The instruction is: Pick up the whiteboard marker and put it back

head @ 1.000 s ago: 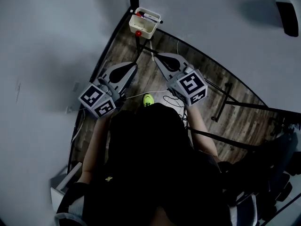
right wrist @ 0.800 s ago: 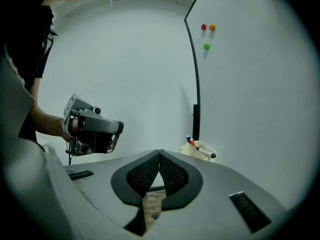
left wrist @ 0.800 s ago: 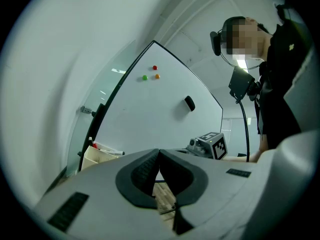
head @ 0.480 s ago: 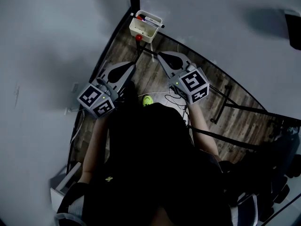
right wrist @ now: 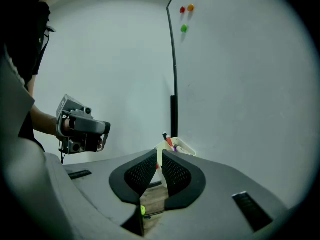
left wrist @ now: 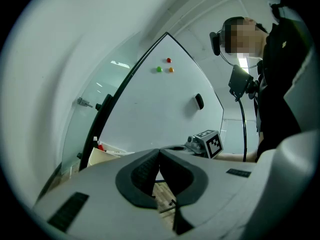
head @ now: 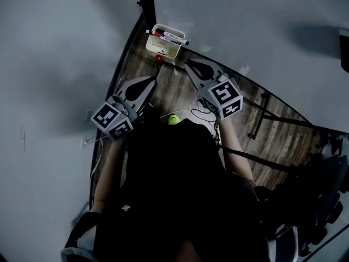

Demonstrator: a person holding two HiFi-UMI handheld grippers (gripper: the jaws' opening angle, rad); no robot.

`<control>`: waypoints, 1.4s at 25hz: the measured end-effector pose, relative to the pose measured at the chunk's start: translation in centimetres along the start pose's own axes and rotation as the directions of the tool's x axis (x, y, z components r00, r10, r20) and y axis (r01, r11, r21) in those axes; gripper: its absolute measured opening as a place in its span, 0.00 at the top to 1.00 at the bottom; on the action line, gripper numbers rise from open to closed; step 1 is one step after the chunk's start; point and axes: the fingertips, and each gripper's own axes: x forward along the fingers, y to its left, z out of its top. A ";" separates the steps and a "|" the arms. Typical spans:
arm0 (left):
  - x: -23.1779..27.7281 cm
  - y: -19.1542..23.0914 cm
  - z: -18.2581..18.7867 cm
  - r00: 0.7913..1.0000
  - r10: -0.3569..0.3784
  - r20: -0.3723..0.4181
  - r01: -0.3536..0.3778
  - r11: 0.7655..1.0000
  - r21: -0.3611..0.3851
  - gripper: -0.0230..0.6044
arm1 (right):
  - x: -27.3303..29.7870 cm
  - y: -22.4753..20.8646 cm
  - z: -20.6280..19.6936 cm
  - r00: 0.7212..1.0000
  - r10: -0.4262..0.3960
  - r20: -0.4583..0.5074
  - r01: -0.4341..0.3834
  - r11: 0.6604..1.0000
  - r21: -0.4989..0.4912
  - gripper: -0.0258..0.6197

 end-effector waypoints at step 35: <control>0.9 4.2 1.8 1.000 -0.002 -0.022 0.001 0.999 -0.050 0.96 | 7.5 -6.5 -1.8 0.994 -0.047 -0.100 0.055 0.995 0.080 0.54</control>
